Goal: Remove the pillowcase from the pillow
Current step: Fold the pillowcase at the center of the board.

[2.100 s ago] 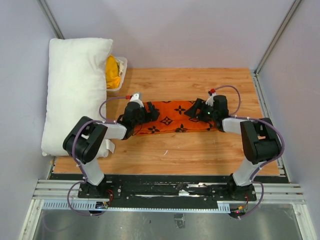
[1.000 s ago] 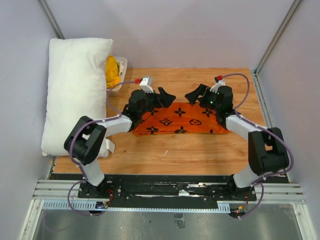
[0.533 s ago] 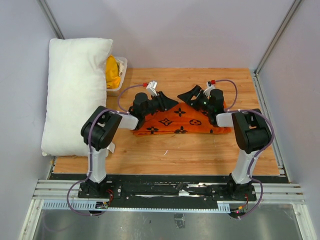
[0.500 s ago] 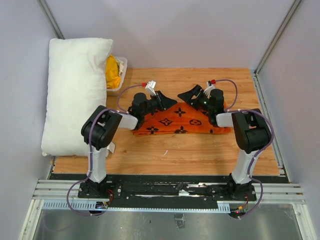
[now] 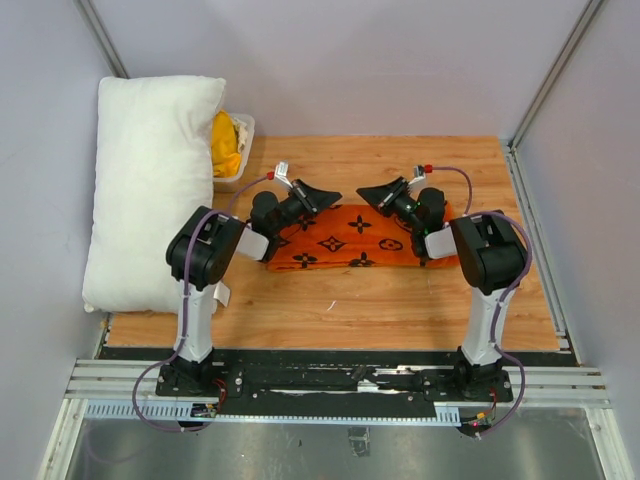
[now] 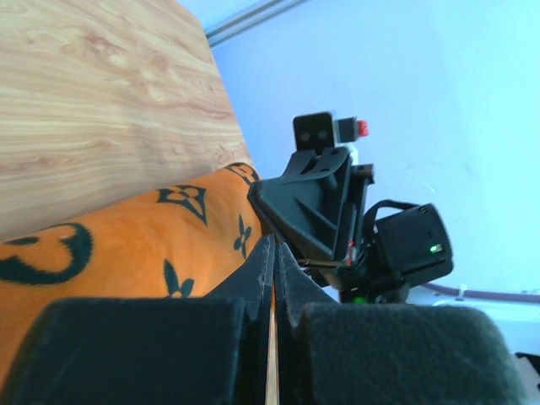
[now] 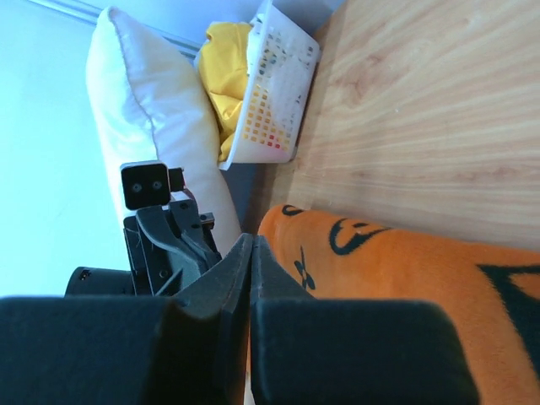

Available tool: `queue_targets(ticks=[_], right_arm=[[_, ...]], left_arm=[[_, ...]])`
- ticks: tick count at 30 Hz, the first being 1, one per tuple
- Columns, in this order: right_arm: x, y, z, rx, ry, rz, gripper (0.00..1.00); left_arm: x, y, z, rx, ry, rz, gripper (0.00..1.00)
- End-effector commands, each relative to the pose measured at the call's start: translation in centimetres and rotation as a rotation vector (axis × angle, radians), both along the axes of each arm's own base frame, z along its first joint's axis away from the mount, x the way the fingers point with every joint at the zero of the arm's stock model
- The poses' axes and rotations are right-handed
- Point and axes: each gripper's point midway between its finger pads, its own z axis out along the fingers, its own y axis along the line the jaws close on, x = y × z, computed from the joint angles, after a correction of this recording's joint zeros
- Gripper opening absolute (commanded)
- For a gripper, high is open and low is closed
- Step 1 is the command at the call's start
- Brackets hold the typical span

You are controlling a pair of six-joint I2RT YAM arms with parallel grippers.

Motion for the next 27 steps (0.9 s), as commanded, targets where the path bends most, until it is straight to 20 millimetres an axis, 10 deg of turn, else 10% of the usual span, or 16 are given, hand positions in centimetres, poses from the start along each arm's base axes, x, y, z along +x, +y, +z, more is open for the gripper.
queue_targets(ticks=[1, 19, 27], right_arm=[[0.0, 1.3, -0.6, 0.067, 0.025, 0.068, 0.01], [-2.4, 0.9, -7.9, 0.013, 0.269, 0.054, 0.01], [-2.5, 0.2, -11.9, 0.009, 0.376, 0.014, 0.01]], left_arm=[[0.9, 1.3, -1.4, -0.050, 0.108, 0.003, 0.00], [2.5, -3.9, -9.9, 0.227, 0.336, -0.073, 0.00], [1.7, -1.5, -15.0, 0.339, 0.435, 0.032, 0.00]])
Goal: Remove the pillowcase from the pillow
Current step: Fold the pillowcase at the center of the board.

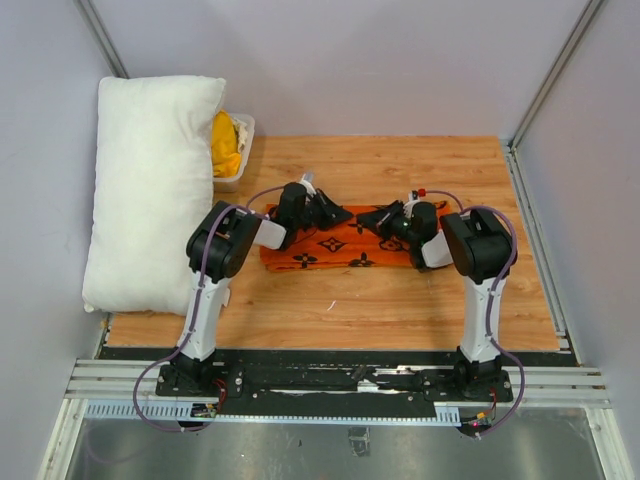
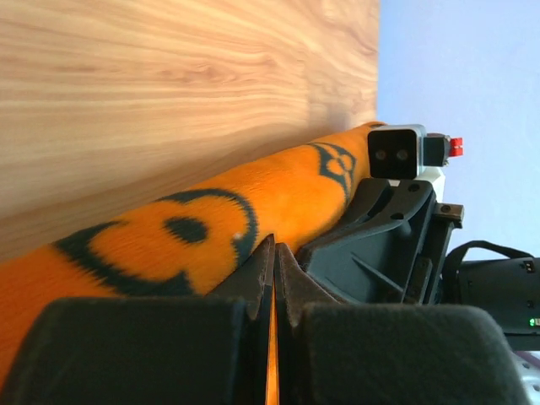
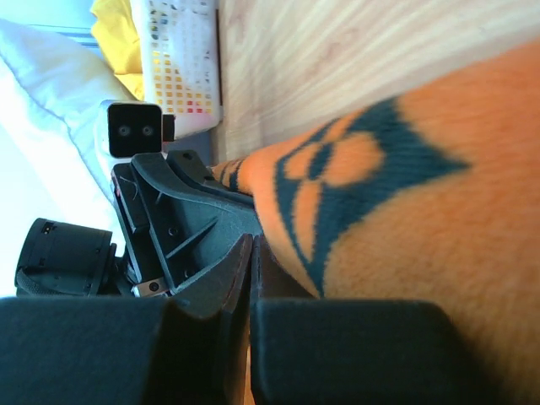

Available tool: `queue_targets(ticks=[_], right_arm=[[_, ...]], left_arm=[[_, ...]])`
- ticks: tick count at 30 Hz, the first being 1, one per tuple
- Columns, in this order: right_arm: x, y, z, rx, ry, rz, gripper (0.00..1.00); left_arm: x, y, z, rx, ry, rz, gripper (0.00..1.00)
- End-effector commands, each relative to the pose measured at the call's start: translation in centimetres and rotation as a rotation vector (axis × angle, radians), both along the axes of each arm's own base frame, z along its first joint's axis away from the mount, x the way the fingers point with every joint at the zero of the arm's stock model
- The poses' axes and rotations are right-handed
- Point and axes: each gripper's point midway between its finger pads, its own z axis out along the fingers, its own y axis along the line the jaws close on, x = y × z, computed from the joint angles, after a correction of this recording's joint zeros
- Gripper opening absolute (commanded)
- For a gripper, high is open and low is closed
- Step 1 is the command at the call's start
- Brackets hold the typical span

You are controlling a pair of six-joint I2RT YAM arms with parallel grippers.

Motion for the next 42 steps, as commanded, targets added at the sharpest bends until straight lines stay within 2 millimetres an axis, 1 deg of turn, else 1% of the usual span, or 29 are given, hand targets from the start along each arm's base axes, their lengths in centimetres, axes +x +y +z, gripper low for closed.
queue_targets(ticks=[1, 3, 5, 8, 10, 12, 13, 15, 17, 19, 21, 23, 25, 27, 28, 29, 30, 31, 32, 34, 36, 37, 39, 40, 41, 42], right_arm=[[-0.4, -0.3, -3.0, -0.004, 0.078, -0.021, 0.01], [-0.1, -1.4, -3.2, -0.008, 0.083, -0.045, 0.01], [0.3, -3.1, -3.0, -0.016, 0.078, -0.078, 0.01], [1.0, -6.3, -2.1, -0.048, 0.062, -0.148, 0.01], [1.7, -9.0, -0.8, -0.075, 0.036, -0.202, 0.01], [2.0, -11.6, -0.3, -0.099, 0.026, -0.254, 0.01], [2.0, -12.8, -0.4, -0.109, 0.028, -0.278, 0.01], [2.2, -15.4, 0.2, -0.120, 0.016, -0.331, 0.01], [2.0, -17.9, 0.0, -0.126, 0.021, -0.383, 0.01], [1.8, -19.6, -0.5, -0.128, 0.028, -0.421, 0.01], [1.7, -20.3, -0.3, -0.138, 0.011, -0.428, 0.01], [1.9, -19.8, 0.9, -0.169, -0.030, -0.404, 0.01], [2.2, -18.4, 2.7, -0.230, -0.082, -0.359, 0.01], [2.5, -16.7, 5.1, -0.318, -0.140, -0.317, 0.01], [2.6, -15.8, 6.9, -0.368, -0.183, -0.302, 0.01], [2.4, -14.6, 7.6, -0.421, -0.194, -0.275, 0.01], [2.5, -13.5, 8.9, -0.472, -0.234, -0.257, 0.01], [2.4, -11.5, 10.0, -0.512, -0.271, -0.220, 0.01], [2.5, -10.0, 10.9, -0.550, -0.306, -0.196, 0.01], [3.0, -7.0, 12.0, -0.565, -0.359, -0.133, 0.01], [3.5, -3.3, 12.0, -0.497, -0.375, -0.007, 0.01], [3.8, -1.6, 11.5, -0.465, -0.364, 0.056, 0.01], [4.4, 1.6, 10.3, -0.422, -0.341, 0.158, 0.01], [4.5, 2.9, 9.5, -0.414, -0.329, 0.198, 0.01], [4.9, 4.0, 9.2, -0.406, -0.327, 0.220, 0.01], [4.9, 4.9, 7.6, -0.404, -0.294, 0.245, 0.01]], left_arm=[[-0.4, 3.0, -5.3, 0.159, 0.068, 0.096, 0.00], [-0.2, 4.9, -6.5, 0.219, 0.075, 0.155, 0.00], [0.1, 7.0, -7.2, 0.266, 0.073, 0.203, 0.00], [0.7, 10.2, -7.5, 0.329, 0.055, 0.271, 0.00], [1.1, 12.6, -7.2, 0.382, 0.038, 0.324, 0.00], [1.2, 14.7, -7.0, 0.446, 0.025, 0.368, 0.00], [1.3, 15.7, -6.8, 0.476, 0.019, 0.392, 0.00], [1.4, 17.7, -6.5, 0.528, 0.008, 0.433, 0.00], [1.5, 19.5, -6.1, 0.566, 0.001, 0.473, 0.00], [1.7, 20.6, -5.3, 0.581, -0.017, 0.491, 0.00], [1.9, 20.7, -4.2, 0.585, -0.057, 0.471, 0.00], [2.0, 19.7, -2.4, 0.559, -0.116, 0.424, 0.00], [2.3, 18.3, -0.6, 0.518, -0.166, 0.372, 0.00], [2.5, 16.8, 0.4, 0.507, -0.203, 0.318, 0.00], [2.5, 15.6, 0.7, 0.518, -0.222, 0.286, 0.00], [2.4, 14.6, 0.8, 0.530, -0.234, 0.259, 0.00], [2.4, 13.9, 0.6, 0.547, -0.240, 0.244, 0.00], [2.4, 13.2, 0.5, 0.559, -0.248, 0.232, 0.00], [2.3, 12.6, 0.3, 0.568, -0.247, 0.226, 0.00], [2.3, 11.9, 0.4, 0.559, -0.250, 0.224, 0.00], [2.4, 11.7, 0.9, 0.545, -0.257, 0.224, 0.00], [2.5, 11.7, 1.8, 0.541, -0.273, 0.234, 0.00], [2.5, 12.2, 3.3, 0.553, -0.302, 0.259, 0.00], [2.5, 12.7, 4.3, 0.562, -0.318, 0.280, 0.00], [2.5, 13.2, 5.2, 0.577, -0.332, 0.301, 0.00], [2.5, 13.9, 5.8, 0.595, -0.341, 0.324, 0.00]])
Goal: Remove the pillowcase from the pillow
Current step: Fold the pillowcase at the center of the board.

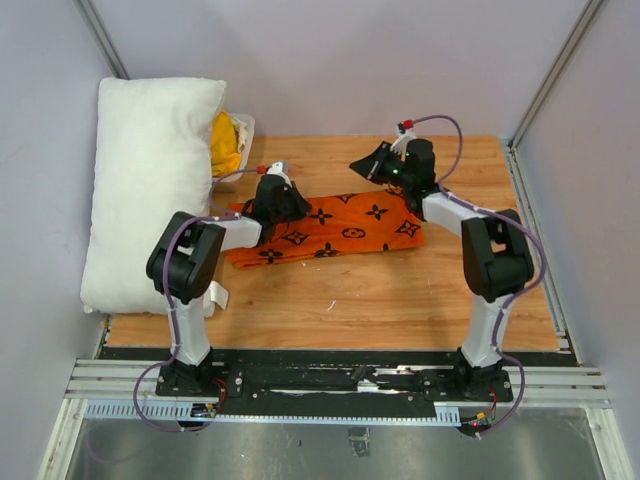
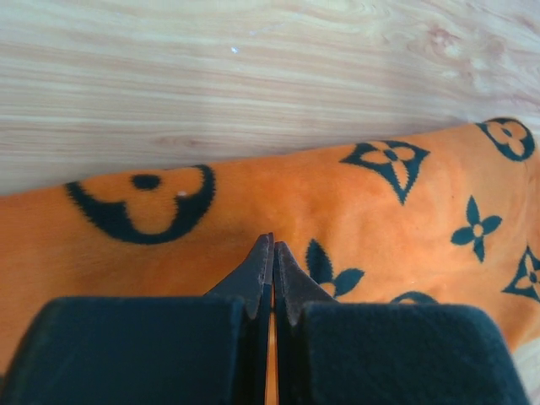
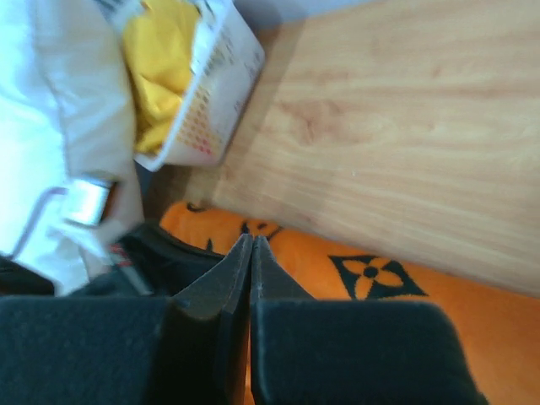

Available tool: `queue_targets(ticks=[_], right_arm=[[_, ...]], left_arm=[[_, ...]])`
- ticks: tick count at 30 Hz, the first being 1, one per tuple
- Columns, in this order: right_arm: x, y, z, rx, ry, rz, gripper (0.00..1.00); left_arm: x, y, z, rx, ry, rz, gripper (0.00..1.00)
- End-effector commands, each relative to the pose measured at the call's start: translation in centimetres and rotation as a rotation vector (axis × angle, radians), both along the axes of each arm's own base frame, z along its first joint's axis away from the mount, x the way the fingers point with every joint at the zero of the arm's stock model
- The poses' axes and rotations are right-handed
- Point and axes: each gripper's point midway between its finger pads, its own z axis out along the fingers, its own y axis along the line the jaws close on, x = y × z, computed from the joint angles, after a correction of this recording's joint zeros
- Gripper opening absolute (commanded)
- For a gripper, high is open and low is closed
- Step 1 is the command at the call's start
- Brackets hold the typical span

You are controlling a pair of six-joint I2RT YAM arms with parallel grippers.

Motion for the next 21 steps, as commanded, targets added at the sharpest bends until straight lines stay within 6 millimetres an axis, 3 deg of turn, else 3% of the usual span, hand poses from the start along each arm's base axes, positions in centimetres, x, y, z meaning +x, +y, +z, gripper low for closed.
queue_targets(ticks=[1, 5, 8, 11, 15, 18, 21], right_arm=[[-1.1, 4.6, -7.6, -0.046, 0.204, 0.159, 0.01], [-0.1, 5.4, -10.2, -0.020, 0.250, 0.171, 0.01], [0.8, 3.6, -12.8, -0.022, 0.306, 0.143, 0.01], [1.7, -0.5, -14.1, -0.009, 0.329, 0.057, 0.01], [2.4, -7.4, -15.5, 0.011, 0.353, -0.075, 0.01], [1.9, -11.5, -16.5, 0.004, 0.368, -0.155, 0.01], [0.5, -14.7, -18.2, 0.001, 0.401, -0.241, 0.01]], left_arm=[[0.7, 2.8, 5.3, 0.059, -0.121, 0.088, 0.00], [0.4, 5.4, 5.3, 0.064, -0.116, 0.138, 0.00], [0.5, 7.7, 3.8, 0.050, -0.078, 0.181, 0.00], [0.9, 10.1, 1.4, 0.056, -0.045, 0.243, 0.00], [1.8, 12.7, -2.2, 0.096, 0.005, 0.314, 0.00], [2.3, 13.9, -3.5, 0.101, 0.021, 0.346, 0.00], [2.8, 13.8, -3.4, 0.074, 0.010, 0.338, 0.00]])
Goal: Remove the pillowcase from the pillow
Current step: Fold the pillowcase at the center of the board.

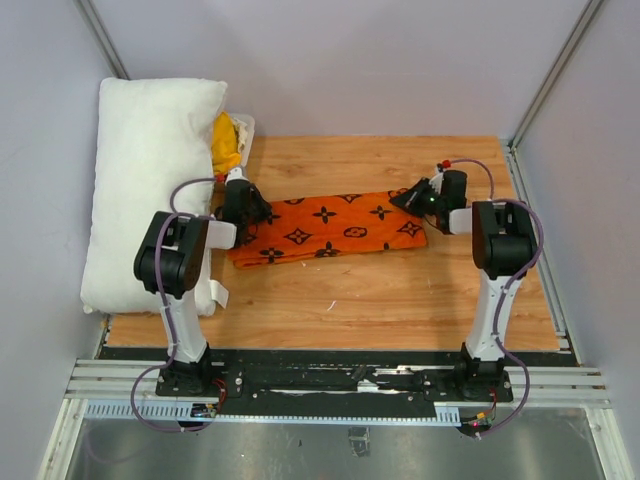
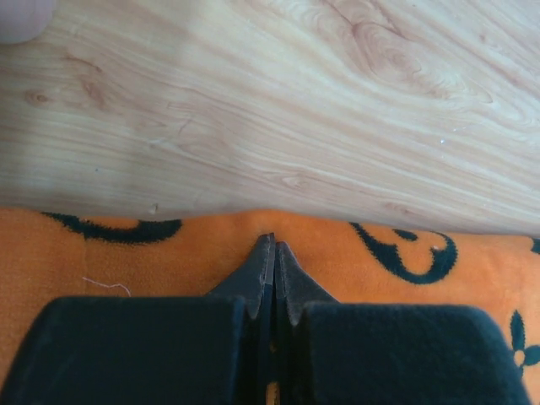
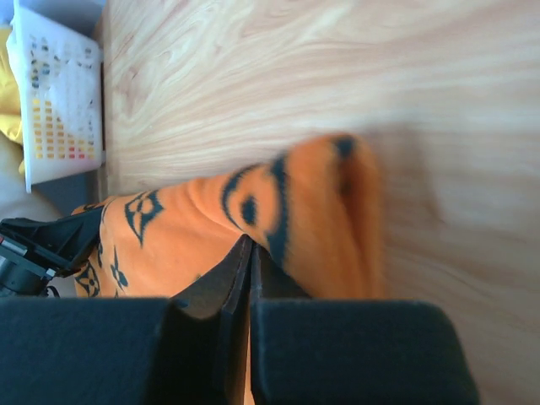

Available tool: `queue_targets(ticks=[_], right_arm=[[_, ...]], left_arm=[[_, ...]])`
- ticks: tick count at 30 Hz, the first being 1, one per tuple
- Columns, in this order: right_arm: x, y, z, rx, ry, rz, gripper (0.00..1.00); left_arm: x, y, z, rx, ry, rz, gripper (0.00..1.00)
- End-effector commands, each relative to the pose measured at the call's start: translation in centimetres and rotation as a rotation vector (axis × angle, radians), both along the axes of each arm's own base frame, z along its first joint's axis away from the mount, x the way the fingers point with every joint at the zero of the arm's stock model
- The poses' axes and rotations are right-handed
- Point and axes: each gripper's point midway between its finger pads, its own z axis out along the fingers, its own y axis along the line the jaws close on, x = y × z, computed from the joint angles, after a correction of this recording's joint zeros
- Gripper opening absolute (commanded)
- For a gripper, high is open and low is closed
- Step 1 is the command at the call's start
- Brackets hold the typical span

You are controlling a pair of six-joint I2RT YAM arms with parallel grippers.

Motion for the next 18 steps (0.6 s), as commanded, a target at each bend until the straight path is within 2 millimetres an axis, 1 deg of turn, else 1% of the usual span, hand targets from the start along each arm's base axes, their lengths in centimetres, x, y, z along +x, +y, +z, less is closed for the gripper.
queue_targets(ticks=[1, 4, 6, 8, 9, 10, 11, 14, 16, 18], right_arm=[[-1.2, -5.4, -1.4, -0.044, 0.010, -0.139, 0.01], [-2.0, -7.0, -1.8, -0.036, 0.017, -0.189, 0.01], [-2.3, -7.9, -1.4, -0.050, 0.010, -0.223, 0.01], [-2.5, -9.1, -0.6, -0.072, -0.009, -0.268, 0.01], [-2.8, -9.7, -0.4, -0.082, -0.007, -0.294, 0.01], [-2.8, -10.4, 1.0, -0.092, -0.037, -0.323, 0.01], [-3.0, -11.1, 1.6, -0.105, -0.047, -0.347, 0.01], [-4.1, -13.3, 2.5, -0.142, -0.048, -0.422, 0.01], [-4.8, -14.4, 3.5, -0.147, -0.065, -0.456, 0.01], [-4.9, -14.6, 5.4, -0.176, -0.113, -0.441, 0.01]], left_arm=[[1.2, 0.9, -0.1, -0.016, -0.024, 0.026, 0.00], [2.2, -0.9, 1.4, -0.058, -0.036, -0.046, 0.00], [2.5, -1.9, 2.3, -0.075, -0.046, -0.083, 0.00], [2.9, -3.0, 3.3, -0.060, -0.054, -0.117, 0.00], [3.1, -3.5, 3.7, -0.048, -0.053, -0.131, 0.00], [3.3, -3.8, 3.8, -0.039, -0.045, -0.142, 0.00], [3.5, -4.2, 4.0, -0.038, -0.041, -0.160, 0.00], [4.0, -5.2, 4.2, -0.046, -0.024, -0.209, 0.00], [4.2, -5.4, 5.2, -0.044, -0.039, -0.222, 0.00], [4.1, -5.2, 7.2, -0.042, -0.084, -0.218, 0.00]])
